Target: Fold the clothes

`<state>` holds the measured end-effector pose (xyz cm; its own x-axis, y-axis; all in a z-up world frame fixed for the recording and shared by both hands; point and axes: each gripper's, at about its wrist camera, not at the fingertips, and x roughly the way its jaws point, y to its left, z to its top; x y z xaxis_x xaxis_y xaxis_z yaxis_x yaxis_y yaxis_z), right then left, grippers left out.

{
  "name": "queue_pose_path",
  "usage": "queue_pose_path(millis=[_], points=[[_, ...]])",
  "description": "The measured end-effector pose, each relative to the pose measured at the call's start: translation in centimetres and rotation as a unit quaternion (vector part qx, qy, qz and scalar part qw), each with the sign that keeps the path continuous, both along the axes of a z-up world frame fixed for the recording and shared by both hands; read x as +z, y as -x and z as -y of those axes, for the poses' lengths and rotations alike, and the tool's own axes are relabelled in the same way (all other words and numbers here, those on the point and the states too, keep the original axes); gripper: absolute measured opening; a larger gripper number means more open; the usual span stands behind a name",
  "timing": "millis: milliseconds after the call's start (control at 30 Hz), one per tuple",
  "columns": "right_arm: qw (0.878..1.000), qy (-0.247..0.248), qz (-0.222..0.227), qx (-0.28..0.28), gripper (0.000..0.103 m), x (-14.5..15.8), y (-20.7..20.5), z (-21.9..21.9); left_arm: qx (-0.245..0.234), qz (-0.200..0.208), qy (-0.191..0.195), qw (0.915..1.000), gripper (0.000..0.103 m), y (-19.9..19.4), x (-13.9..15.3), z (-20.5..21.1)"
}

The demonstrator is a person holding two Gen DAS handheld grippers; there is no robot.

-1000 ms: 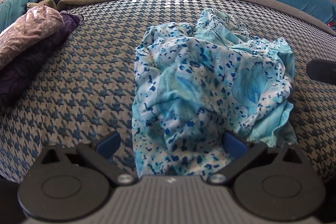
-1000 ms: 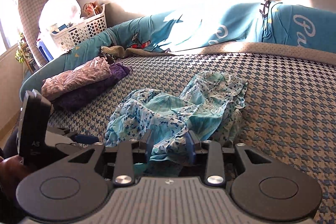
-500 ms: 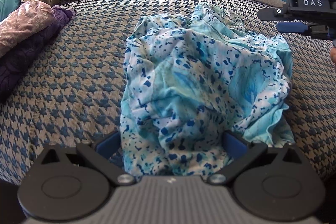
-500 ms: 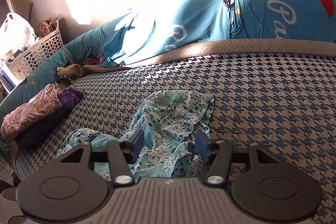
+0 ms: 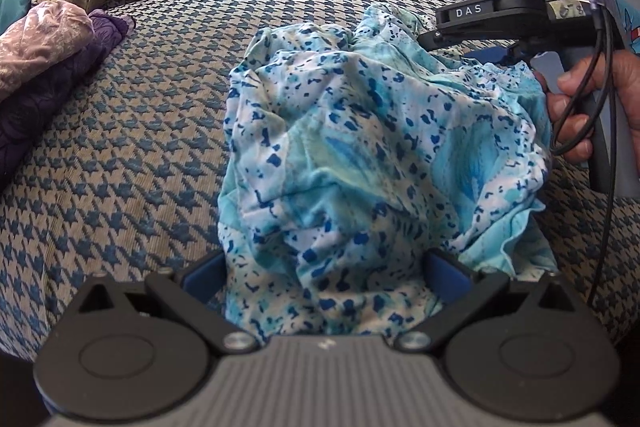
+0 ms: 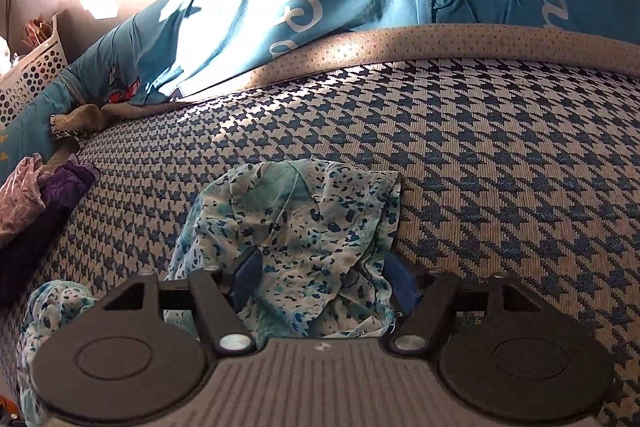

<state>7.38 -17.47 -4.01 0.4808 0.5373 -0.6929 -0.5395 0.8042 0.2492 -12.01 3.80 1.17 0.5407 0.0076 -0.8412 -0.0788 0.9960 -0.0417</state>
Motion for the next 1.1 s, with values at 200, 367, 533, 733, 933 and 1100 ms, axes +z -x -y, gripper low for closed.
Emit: queue_pose_path(millis=[200, 367, 533, 733, 933, 1100], points=[[1.0, -0.006, 0.007, 0.005, 0.007, 0.2, 0.0, -0.1, 0.007, 0.002, 0.011, 0.9999, 0.103, -0.2, 0.2, -0.3], [0.998, -0.014, 0.06, -0.022, 0.004, 2.2, 0.4, 0.9, 0.019, 0.014, 0.022, 0.9995, 0.103, -0.8, 1.2, -0.4], [0.987, -0.051, 0.111, -0.109, 0.003, 6.0, -0.8, 5.1, -0.001, 0.047, 0.039, 0.9981, 0.103, -2.4, 3.9, 0.5], [0.947, -0.069, 0.171, -0.262, 0.003, 9.7, -1.8, 13.4, -0.034, 0.09, 0.029, 0.9949, 0.103, -5.9, 7.1, 2.0], [0.912, 0.016, 0.16, -0.378, 0.005, 9.7, -3.3, 20.1, -0.014, 0.08, 0.033, 0.9962, 0.103, -10.5, 7.4, 2.3], [0.903, 0.043, 0.118, -0.412, 0.013, 8.7, -3.5, 22.5, 0.008, 0.069, 0.02, 0.9974, 0.103, -12.0, 5.9, 2.0]])
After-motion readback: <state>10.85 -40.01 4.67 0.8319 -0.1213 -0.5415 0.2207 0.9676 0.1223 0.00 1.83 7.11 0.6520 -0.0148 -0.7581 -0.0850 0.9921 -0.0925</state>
